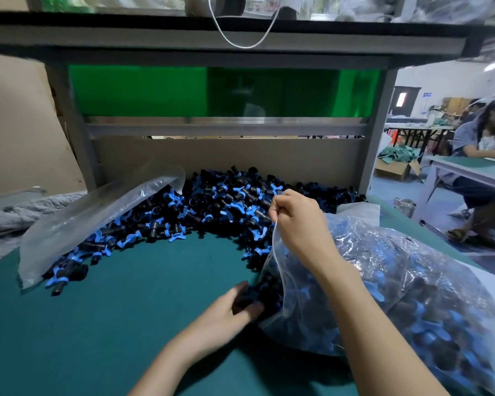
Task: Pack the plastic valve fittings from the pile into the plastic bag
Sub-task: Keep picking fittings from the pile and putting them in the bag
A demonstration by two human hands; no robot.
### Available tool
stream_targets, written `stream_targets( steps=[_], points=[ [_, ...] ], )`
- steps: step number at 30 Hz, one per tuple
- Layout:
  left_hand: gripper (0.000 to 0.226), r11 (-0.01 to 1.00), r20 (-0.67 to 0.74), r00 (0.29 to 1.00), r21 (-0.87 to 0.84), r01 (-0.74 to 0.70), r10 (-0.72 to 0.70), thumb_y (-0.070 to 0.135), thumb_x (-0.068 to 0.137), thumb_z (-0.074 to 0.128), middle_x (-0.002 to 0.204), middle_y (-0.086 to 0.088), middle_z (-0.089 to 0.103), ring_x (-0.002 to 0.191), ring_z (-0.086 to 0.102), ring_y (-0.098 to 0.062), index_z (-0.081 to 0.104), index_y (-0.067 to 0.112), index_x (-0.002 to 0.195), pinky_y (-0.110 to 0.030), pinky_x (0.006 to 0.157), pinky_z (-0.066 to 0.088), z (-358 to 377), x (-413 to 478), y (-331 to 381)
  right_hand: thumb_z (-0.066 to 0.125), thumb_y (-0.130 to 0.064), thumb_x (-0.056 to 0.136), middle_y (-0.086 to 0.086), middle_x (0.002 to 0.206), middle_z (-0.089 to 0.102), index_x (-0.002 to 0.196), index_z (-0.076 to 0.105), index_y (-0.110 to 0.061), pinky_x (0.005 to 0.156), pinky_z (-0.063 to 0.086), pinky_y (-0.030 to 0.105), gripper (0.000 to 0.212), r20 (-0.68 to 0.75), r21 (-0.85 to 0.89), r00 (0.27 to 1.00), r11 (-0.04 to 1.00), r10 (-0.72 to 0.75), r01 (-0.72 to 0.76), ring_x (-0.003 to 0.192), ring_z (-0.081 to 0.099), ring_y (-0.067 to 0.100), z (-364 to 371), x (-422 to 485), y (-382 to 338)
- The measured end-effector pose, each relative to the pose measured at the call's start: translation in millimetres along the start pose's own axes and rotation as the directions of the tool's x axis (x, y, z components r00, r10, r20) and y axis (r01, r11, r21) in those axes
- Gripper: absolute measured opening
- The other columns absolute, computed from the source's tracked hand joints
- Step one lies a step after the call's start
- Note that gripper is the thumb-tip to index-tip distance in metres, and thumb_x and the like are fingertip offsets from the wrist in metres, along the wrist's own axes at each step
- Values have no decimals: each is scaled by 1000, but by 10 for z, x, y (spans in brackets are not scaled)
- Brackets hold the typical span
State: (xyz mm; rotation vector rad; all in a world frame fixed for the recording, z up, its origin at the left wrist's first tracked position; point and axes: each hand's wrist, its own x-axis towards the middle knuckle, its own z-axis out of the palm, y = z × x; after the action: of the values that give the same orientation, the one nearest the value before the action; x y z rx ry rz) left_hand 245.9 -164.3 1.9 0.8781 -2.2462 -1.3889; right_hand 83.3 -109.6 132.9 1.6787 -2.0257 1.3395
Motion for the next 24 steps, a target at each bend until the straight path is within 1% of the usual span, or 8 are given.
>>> stream_targets(
  steps=[3,7,10,12,15,20,22,24],
  points=[
    [60,997,76,996,-60,-46,50,34,85,73,127,20,58,113,54,14,45,24,137,-9,98,40,62,54,116,35,1,65,-6,71,52,52,41,-26,61,38,33,30,3,5,1000,1000,0,0,69,49,15,-25,-11,1],
    [38,984,20,991,-120,-128,132,6,89,67,115,2,71,110,64,-11,58,15,125,-25,98,48,166,90,168,38,6,67,-5,72,52,52,42,-26,61,37,33,35,0,-6,1000,1000,-4,4,71,50,17,-44,27,-16],
    [35,966,-15,990,-217,-141,141,-1,88,68,112,0,73,109,66,-14,62,12,120,-29,99,50,210,95,179,39,7,69,-3,74,55,52,41,-26,62,38,34,37,4,-23,1000,1000,-14,15,73,51,18,-42,39,-40],
    [35,947,-67,987,-276,-162,149,-6,86,68,110,-2,74,107,67,-15,65,9,117,-25,92,52,216,127,213,38,6,70,-3,74,55,52,42,-25,64,41,35,36,11,-21,1000,1000,-18,19,73,51,18,-31,36,-56],
    [31,940,-142,974,-271,-208,175,-6,85,68,104,-3,75,97,68,-7,66,7,113,-15,80,49,252,162,310,39,6,70,-4,74,54,52,42,-25,65,42,37,37,16,-28,1000,1000,-13,14,74,50,18,-4,26,-56],
    [28,950,-6,972,-207,-232,236,15,90,68,112,12,73,110,65,-4,68,23,117,-24,96,49,281,99,318,41,7,71,-7,72,50,52,41,-26,66,42,35,39,33,-58,999,998,-18,20,74,48,17,32,16,-34],
    [25,960,-12,977,-182,-211,213,22,94,66,113,13,72,111,64,-4,67,24,118,-28,98,49,273,76,309,41,8,72,-8,72,49,51,40,-27,66,43,36,40,39,-61,999,998,-17,19,75,49,17,41,9,-31],
    [22,956,-71,973,-184,-231,221,18,97,61,109,12,73,106,65,-3,66,21,118,-24,91,50,272,71,304,41,7,72,-9,72,49,51,40,-27,65,44,37,40,49,-67,999,998,-13,17,74,49,16,49,-1,-24]
  ],
)
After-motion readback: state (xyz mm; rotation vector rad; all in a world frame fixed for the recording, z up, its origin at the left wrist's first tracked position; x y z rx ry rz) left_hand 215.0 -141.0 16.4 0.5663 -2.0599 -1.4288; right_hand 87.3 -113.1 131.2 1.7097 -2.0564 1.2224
